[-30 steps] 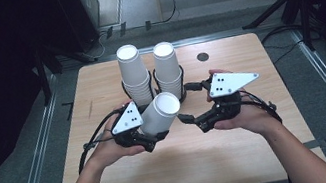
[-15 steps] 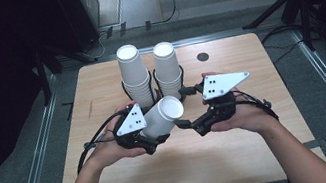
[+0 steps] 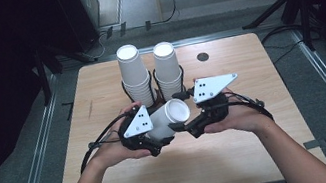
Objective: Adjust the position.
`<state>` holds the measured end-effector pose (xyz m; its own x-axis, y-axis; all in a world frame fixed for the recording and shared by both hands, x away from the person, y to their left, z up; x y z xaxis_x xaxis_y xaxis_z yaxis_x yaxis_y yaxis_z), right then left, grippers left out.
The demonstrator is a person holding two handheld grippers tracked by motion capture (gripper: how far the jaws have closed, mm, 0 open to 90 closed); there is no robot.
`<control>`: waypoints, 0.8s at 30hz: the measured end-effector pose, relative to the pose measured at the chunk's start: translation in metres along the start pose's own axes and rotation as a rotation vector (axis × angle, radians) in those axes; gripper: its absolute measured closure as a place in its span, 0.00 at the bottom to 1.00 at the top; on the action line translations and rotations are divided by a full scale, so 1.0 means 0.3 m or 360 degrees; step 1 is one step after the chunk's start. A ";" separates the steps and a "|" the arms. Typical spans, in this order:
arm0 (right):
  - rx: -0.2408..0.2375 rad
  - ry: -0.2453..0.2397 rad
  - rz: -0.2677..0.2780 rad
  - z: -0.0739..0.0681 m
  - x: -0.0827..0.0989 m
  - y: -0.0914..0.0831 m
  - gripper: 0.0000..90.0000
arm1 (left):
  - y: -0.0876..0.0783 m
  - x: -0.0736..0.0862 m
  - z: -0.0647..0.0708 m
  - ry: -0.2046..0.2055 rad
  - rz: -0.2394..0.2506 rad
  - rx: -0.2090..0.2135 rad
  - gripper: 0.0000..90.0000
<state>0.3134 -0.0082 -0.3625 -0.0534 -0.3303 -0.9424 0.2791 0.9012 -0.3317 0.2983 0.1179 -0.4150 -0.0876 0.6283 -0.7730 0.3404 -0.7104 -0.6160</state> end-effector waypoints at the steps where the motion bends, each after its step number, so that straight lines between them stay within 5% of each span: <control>1: 0.0000 0.0000 0.0000 0.000 0.000 0.000 0.20 | 0.000 0.000 0.000 0.0000 0.0000 0.0000 0.13; 13: -0.0035 -0.0003 -0.0095 -0.012 0.028 0.022 0.26 | 0.009 0.013 0.004 0.0062 -0.0109 -0.0035 0.13; 24: -0.0049 -0.0009 -0.0116 -0.011 0.036 0.023 0.27 | 0.014 0.017 0.006 0.0076 -0.0114 -0.0034 0.13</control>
<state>0.3115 -0.0045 -0.3751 -0.0671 -0.3968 -0.9155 0.2449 0.8829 -0.4006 0.2976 0.1177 -0.4218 -0.0682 0.6921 -0.7186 0.3549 -0.6563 -0.6658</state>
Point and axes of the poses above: each handheld gripper's, and its own axes: y roughly forward along the jaws, x roughly out of its underside, z roughly to its right, the point moved 7 cm from there along y, roughly forward along the jaws, and after that the axes turned 7 degrees about x, right-handed, at the moved point
